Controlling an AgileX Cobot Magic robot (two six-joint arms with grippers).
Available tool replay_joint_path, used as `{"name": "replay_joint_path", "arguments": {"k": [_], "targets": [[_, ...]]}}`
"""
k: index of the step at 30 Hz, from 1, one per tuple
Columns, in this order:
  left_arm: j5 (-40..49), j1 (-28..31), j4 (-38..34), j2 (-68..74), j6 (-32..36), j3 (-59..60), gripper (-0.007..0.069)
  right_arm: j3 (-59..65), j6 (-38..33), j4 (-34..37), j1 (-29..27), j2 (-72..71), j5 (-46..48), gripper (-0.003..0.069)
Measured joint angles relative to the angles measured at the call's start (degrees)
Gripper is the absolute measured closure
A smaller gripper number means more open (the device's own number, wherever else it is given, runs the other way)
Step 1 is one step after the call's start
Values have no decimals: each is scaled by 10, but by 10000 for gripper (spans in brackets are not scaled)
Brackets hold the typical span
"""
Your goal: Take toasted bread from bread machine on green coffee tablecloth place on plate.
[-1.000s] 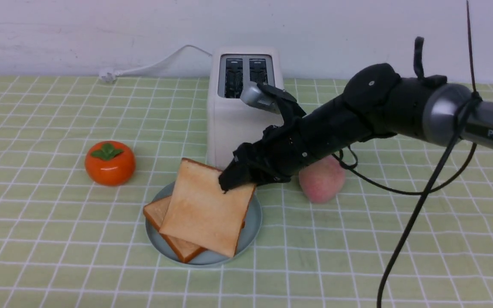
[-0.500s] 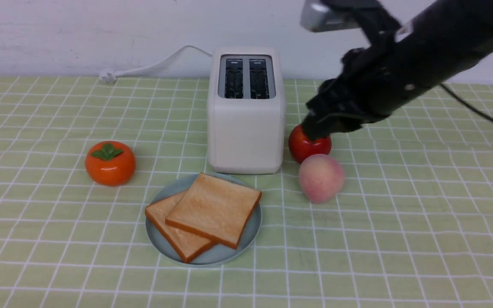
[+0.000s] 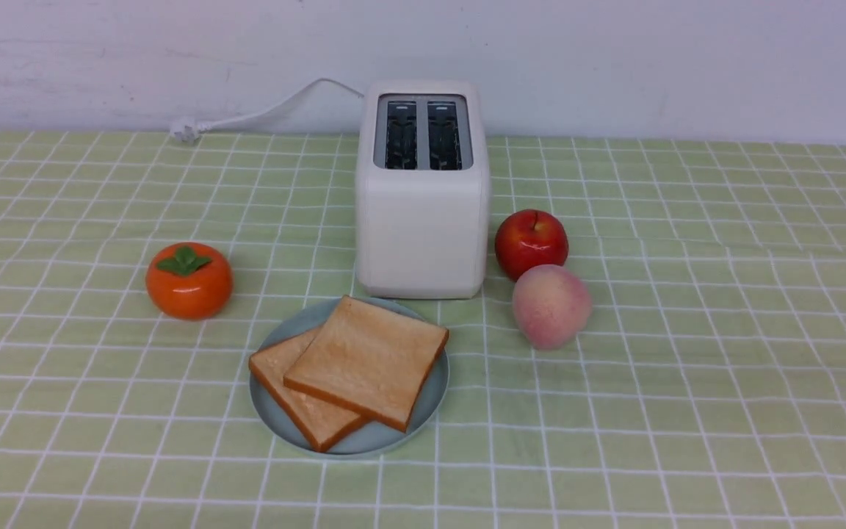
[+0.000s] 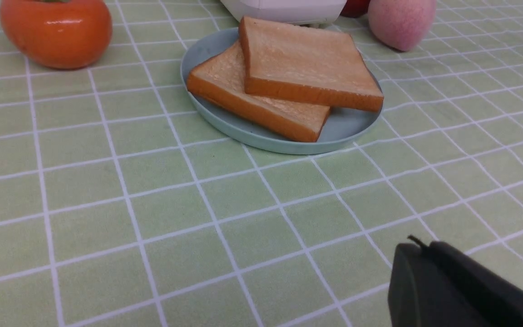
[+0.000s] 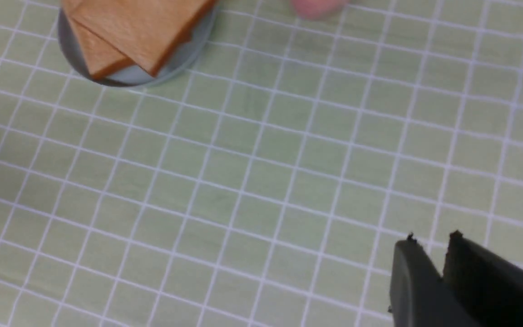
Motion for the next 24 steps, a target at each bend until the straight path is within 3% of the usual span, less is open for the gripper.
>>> {"name": "replay_joint_path", "arguments": {"k": [8,16,24], "targets": [[0,0,0,0,0,0,606,185,23,-29,0,-200,-116,543],[0,0,0,0,0,0,597,265,23,-32,0,-285,-128,529],[-1,0,0,0,0,0,595,296,23,-127,-28,-308,-181,525]]}}
